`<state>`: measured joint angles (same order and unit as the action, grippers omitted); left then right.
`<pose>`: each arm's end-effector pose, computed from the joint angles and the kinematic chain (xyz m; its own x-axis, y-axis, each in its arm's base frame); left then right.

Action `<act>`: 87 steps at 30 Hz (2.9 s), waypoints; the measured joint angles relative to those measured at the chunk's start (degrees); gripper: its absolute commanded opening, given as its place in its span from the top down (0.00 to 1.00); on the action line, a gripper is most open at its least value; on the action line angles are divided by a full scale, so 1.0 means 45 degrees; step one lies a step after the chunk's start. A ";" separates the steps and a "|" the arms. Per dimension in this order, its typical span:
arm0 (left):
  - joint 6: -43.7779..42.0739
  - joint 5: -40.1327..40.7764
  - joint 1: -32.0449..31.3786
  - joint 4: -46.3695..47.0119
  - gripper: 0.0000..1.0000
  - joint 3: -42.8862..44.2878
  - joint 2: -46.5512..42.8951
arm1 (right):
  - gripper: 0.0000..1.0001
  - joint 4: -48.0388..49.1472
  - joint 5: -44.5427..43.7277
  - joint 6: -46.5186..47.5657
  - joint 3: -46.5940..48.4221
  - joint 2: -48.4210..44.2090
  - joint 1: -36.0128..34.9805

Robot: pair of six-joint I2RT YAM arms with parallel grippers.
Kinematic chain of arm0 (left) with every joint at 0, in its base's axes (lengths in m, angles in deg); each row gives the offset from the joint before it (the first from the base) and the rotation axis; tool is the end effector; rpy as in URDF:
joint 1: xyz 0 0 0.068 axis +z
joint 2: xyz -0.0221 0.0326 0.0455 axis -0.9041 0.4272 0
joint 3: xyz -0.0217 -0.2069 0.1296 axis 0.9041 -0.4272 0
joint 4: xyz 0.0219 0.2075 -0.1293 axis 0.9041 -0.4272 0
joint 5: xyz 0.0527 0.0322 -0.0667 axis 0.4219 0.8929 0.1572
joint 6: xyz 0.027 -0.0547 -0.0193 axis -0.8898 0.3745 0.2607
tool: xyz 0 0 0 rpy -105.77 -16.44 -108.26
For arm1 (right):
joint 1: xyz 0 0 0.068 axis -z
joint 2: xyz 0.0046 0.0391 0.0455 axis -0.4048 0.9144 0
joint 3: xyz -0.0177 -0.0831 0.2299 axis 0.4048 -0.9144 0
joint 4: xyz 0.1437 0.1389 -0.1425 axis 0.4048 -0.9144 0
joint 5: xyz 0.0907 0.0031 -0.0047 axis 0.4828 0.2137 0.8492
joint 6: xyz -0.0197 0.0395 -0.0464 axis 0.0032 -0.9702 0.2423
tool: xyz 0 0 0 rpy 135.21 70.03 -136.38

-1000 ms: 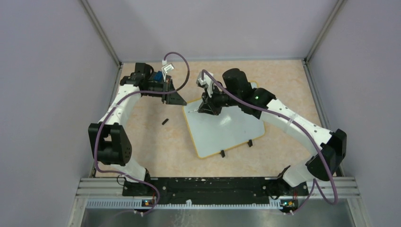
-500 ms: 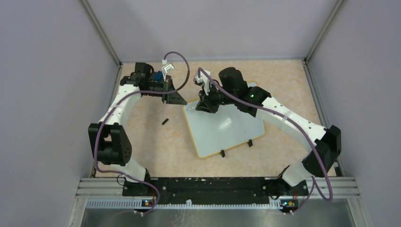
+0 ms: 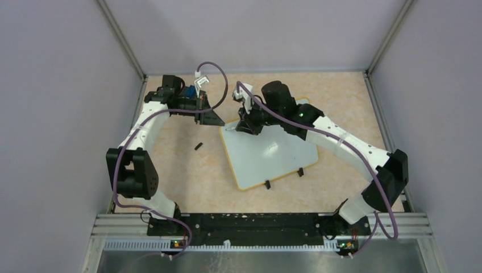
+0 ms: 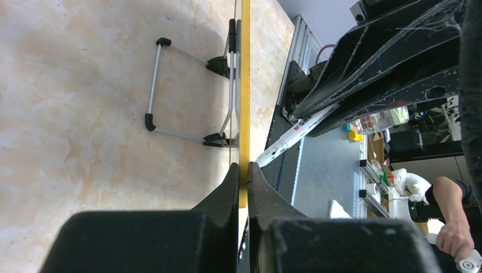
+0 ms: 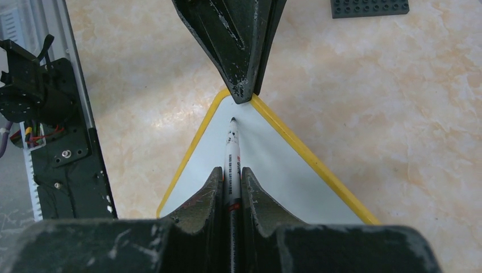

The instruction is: Write a sentence on the whiteboard

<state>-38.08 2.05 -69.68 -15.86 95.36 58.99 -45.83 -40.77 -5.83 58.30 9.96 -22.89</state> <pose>0.3038 -0.0738 0.2840 -0.7487 0.1257 -0.6509 0.6598 0.2359 -0.7134 0.2238 0.2652 0.3351 -0.1956 -0.4136 -0.8892 -0.9392 0.3398 0.0486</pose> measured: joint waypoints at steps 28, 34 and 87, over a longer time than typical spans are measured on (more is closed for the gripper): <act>-0.0005 0.0189 0.0000 0.0170 1.00 0.0000 0.0024 | 1.00 -0.0330 -0.0379 0.0257 -0.1263 -0.0670 -0.0015; -0.0005 0.0097 0.0000 0.0170 1.00 0.0000 0.0024 | 1.00 -0.0481 0.0223 -0.0005 -0.0787 -0.0685 0.0301; -0.0005 0.0112 0.0000 0.0180 1.00 -0.0058 0.0024 | 1.00 -0.0034 -0.0180 -0.0529 -0.1443 -0.0627 0.0058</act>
<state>-38.10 2.56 -69.68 -15.05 95.10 59.10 -45.99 -41.58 -8.21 51.81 7.14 -22.63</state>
